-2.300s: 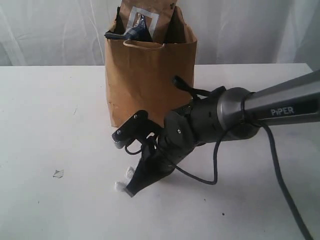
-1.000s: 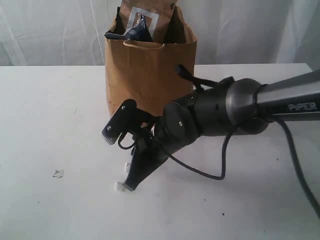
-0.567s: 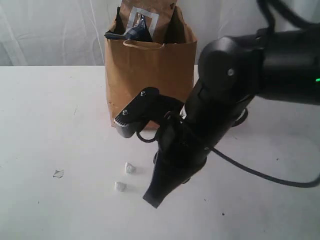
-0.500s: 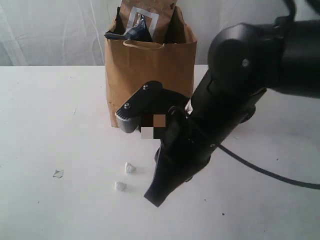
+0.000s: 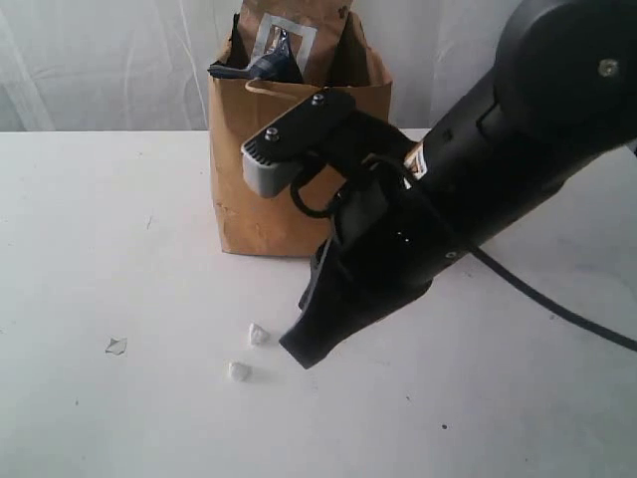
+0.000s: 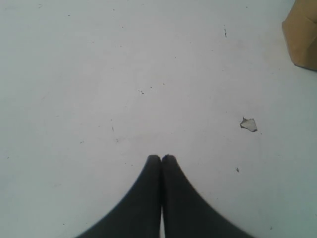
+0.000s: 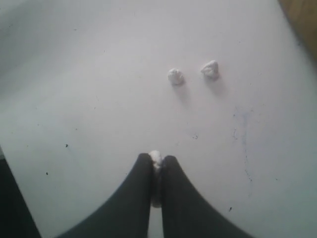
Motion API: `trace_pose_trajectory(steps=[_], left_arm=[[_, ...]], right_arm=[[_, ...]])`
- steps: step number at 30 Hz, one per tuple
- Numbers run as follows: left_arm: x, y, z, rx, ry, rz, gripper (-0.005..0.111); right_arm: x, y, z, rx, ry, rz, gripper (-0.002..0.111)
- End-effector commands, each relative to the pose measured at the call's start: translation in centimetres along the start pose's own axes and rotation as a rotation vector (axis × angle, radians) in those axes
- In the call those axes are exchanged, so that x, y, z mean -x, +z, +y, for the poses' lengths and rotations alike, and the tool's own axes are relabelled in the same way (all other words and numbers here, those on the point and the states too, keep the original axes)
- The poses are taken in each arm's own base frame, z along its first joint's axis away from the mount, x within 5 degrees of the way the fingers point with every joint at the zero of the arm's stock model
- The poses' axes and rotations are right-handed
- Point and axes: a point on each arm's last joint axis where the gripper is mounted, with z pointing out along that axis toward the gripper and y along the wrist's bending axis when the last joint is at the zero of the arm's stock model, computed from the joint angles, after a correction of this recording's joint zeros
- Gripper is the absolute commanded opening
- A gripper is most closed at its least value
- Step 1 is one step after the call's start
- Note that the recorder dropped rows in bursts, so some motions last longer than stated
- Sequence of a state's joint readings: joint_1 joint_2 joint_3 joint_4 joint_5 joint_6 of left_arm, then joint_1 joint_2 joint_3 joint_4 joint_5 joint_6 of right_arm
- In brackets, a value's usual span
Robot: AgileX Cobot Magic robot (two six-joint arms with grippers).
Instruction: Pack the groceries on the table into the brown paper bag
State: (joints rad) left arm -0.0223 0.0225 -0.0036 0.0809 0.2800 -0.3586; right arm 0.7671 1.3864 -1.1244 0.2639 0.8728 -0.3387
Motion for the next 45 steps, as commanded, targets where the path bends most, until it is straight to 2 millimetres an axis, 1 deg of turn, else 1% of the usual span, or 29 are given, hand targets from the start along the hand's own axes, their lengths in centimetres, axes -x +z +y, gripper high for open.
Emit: trace_pose_trajectory(steps=[1,4,9,11,13,15,17,18,19,20,21,22,24,26,27,30,31,34,37,41,45], left_arm=[[-0.1,0.0,0.1,0.006,0.001,-0.003,0.0],[-0.1,0.0,0.1,0.006,0.001,-0.003,0.0],[-0.1,0.0,0.1,0.006,0.001,-0.003,0.0],[-0.1,0.0,0.1,0.006,0.001,-0.003,0.0],[-0.1,0.0,0.1,0.006,0.001,-0.003,0.0],[-0.1,0.0,0.1,0.006,0.001,-0.003,0.0],[-0.1,0.0,0.1,0.006,0.001,-0.003,0.0],[-0.1,0.0,0.1,0.006,0.001,-0.003,0.0],[-0.1,0.0,0.1,0.006,0.001,-0.003,0.0],[-0.1,0.0,0.1,0.006,0.001,-0.003,0.0],[-0.1,0.0,0.1,0.006,0.001,-0.003,0.0],[-0.1,0.0,0.1,0.006,0.001,-0.003,0.0],[-0.1,0.0,0.1,0.006,0.001,-0.003,0.0],[-0.1,0.0,0.1,0.006,0.001,-0.003,0.0],[-0.1,0.0,0.1,0.006,0.001,-0.003,0.0],[-0.1,0.0,0.1,0.006,0.001,-0.003,0.0],[-0.1,0.0,0.1,0.006,0.001,-0.003,0.0],[-0.1,0.0,0.1,0.006,0.001,-0.003,0.0],[-0.1,0.0,0.1,0.006,0.001,-0.003,0.0],[-0.1,0.0,0.1,0.006,0.001,-0.003,0.0],[-0.1,0.0,0.1,0.006,0.001,-0.003,0.0]], right_arm=[[0.2,-2.1,0.5,0.004,0.001,-0.037,0.0],[0.6,-3.1,0.6,0.0,-0.008,-0.062,0.0],[1.2,-3.7,0.4,-0.03,-0.032,-0.081,0.0],[1.5,-4.3,0.4,-0.046,-0.047,-0.094,0.0],[2.3,-5.0,0.4,-0.059,-0.055,-0.136,0.0],[3.2,-6.2,0.4,-0.066,-0.049,-0.183,0.0],[4.4,-7.8,0.6,-0.074,-0.057,-0.249,0.0],[5.1,-8.9,0.7,-0.078,-0.065,-0.283,0.0],[5.4,-9.6,0.8,-0.078,-0.068,-0.3,0.0],[5.9,-10.7,1.0,-0.083,-0.08,-0.326,0.0],[6.2,-11.2,1.0,-0.092,-0.085,-0.349,0.0],[6.8,-12.1,1.0,-0.115,-0.099,-0.403,0.0],[7.6,-13.2,0.6,-0.19,-0.133,-0.47,0.0],[7.7,-13.7,0.1,-0.256,-0.166,-0.477,0.0],[7.8,-13.9,-0.5,-0.338,-0.199,-0.479,0.0],[8.5,-13.4,-1.7,-0.457,-0.193,-0.49,0.0],[8.8,-12.6,-2.1,-0.48,-0.199,-0.474,0.0],[9.3,-11.1,-2.6,-0.49,-0.212,-0.441,0.0],[10.0,-10.1,-3.2,-0.523,-0.248,-0.449,0.0],[11.2,-9.3,-3.9,-0.593,-0.246,-0.537,0.0],[11.4,-9.1,-4.3,-0.641,-0.284,-0.52,0.0]])
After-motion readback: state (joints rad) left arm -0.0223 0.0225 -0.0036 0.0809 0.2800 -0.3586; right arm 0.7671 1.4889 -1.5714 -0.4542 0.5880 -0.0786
